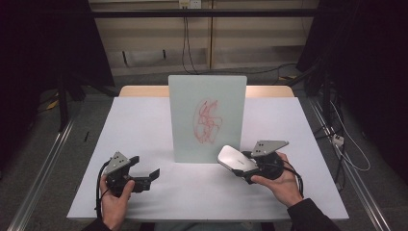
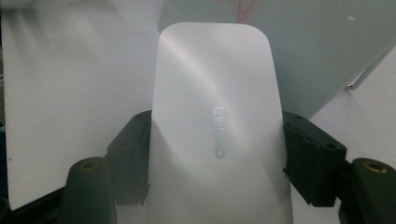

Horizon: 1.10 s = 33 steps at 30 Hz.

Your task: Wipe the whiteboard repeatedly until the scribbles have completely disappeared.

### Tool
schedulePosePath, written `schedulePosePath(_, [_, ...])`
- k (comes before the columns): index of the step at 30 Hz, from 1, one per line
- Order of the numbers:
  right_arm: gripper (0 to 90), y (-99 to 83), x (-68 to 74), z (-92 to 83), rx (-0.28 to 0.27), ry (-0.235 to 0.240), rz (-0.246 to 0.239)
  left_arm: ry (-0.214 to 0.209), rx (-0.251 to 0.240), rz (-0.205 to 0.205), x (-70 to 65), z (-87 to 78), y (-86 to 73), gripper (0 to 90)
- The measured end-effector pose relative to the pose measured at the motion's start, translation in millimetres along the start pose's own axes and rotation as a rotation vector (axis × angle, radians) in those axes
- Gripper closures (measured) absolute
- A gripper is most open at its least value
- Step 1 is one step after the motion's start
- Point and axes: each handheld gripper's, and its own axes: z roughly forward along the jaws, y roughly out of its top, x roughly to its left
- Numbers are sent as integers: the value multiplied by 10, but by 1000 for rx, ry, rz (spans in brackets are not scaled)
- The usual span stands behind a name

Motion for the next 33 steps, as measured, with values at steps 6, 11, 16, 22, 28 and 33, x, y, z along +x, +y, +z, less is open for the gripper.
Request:
schedulePosePath(6, [316, 12, 20, 11, -14, -1, -1, 1, -4, -11, 10, -12, -3, 44])
schedulePosePath(11, [316, 16, 58, -7, -32, -1, -15, -1, -4, 3, -7, -2, 8, 44])
schedulePosePath(16, [316, 32, 84, -26, -56, -5, -25, 1, -2, 5, -23, -3, 12, 45])
schedulePosePath(22, [316, 58, 111, -35, -82, -16, -36, -2, 2, 9, -28, 3, 12, 44])
schedulePosePath(28, [316, 113, 137, -41, -108, -39, -51, -2, 4, 9, -21, 3, 10, 45])
schedulePosePath(33, [316, 148, 143, -55, -126, -56, -63, -4, 5, 10, -26, 10, 10, 44])
